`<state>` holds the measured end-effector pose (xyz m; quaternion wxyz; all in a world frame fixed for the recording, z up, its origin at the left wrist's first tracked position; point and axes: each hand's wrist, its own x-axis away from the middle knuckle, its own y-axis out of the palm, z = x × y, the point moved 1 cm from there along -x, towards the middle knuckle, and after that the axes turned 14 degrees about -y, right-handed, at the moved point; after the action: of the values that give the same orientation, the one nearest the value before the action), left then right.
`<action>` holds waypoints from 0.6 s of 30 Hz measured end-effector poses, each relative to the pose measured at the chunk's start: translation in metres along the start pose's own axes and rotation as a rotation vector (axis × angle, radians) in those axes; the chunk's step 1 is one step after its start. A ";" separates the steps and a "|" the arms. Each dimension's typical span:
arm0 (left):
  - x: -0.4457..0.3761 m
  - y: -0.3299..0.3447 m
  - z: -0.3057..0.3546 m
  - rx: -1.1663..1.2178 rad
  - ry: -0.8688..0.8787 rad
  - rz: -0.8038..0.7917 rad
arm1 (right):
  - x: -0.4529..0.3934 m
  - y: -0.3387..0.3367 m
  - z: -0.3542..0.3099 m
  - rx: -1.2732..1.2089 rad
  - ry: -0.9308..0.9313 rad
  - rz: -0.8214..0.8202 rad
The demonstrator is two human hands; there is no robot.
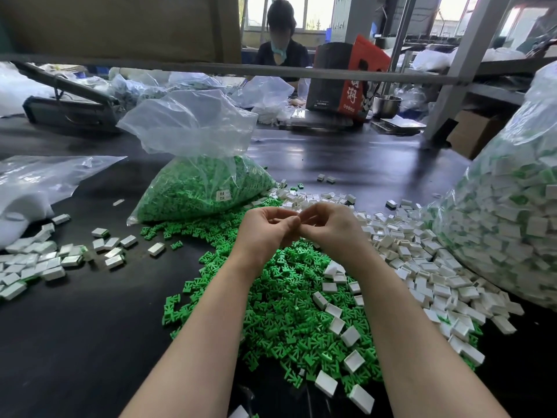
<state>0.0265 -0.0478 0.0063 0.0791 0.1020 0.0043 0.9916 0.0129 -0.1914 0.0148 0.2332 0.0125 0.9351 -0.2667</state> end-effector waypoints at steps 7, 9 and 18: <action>-0.006 -0.019 -0.004 0.095 -0.004 0.045 | 0.005 0.009 0.006 0.423 0.056 -0.310; -0.007 -0.022 -0.005 0.123 -0.007 0.026 | 0.005 0.011 0.004 0.478 0.072 -0.339; -0.006 -0.021 -0.006 0.103 -0.037 0.020 | 0.005 0.018 0.003 0.582 0.017 -0.261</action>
<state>0.0347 -0.0280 -0.0010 0.0640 0.1243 0.0527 0.9888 0.0125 -0.1781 0.0019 0.1758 -0.0391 0.8153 -0.5504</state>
